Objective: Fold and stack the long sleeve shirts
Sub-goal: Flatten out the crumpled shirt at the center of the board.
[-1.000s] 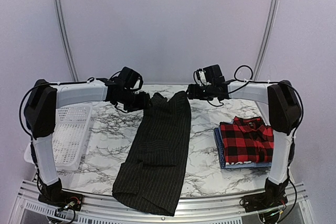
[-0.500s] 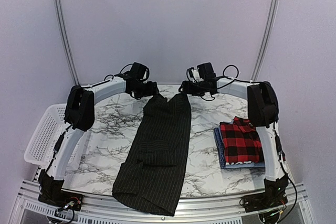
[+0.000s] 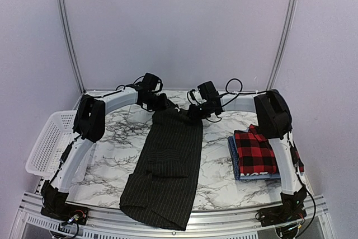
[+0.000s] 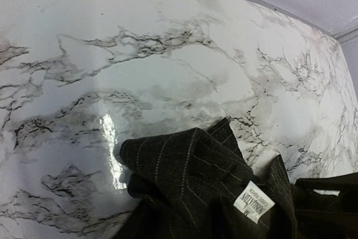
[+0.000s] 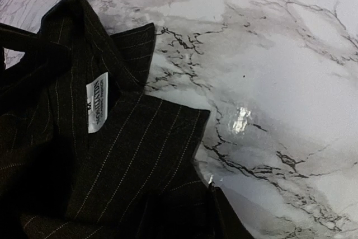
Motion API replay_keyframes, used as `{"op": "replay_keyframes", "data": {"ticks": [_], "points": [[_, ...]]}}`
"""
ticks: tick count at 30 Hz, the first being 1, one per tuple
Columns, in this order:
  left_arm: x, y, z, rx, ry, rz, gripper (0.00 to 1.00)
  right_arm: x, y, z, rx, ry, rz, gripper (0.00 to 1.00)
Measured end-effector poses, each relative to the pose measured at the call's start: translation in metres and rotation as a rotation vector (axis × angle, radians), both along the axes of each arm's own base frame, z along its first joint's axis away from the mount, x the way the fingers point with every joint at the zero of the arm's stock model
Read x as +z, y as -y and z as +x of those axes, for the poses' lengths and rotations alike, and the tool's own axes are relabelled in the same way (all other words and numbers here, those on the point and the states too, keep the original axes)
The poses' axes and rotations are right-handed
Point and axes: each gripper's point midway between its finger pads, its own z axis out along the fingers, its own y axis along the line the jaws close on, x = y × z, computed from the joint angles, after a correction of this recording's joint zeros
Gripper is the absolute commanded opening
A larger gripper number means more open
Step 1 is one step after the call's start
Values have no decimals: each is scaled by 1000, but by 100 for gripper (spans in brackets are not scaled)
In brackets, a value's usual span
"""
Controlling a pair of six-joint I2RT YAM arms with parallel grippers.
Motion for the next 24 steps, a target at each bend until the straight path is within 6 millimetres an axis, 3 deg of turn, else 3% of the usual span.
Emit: {"op": "replay_keyframes", "data": {"ticks": [4, 9, 13, 16, 17, 18, 20, 21, 24], "points": [[1, 3, -1, -4, -8, -16, 8, -1, 0, -1, -11, 12, -28, 0], [9, 4, -2, -9, 5, -23, 0, 4, 10, 5, -49, 48, -75, 0], [36, 2, -5, -8, 46, -31, 0, 37, 21, 9, -80, 131, -117, 0], [79, 2, -7, -13, 123, -59, 0, 77, 27, 14, -100, 226, -123, 0], [96, 3, -6, -13, 158, -73, 5, 90, 28, 17, -109, 260, -121, 0], [113, 3, -4, -11, 195, -88, 19, 100, 29, 19, -115, 288, -119, 0], [144, 4, 1, -2, 264, -114, 76, 120, 31, 29, -132, 345, -118, 2], [154, 5, 4, 2, 290, -122, 94, 124, 32, 33, -136, 357, -118, 8], [174, 1, 12, 28, 337, -138, 99, 132, 36, 59, -155, 386, -108, 35]]}}
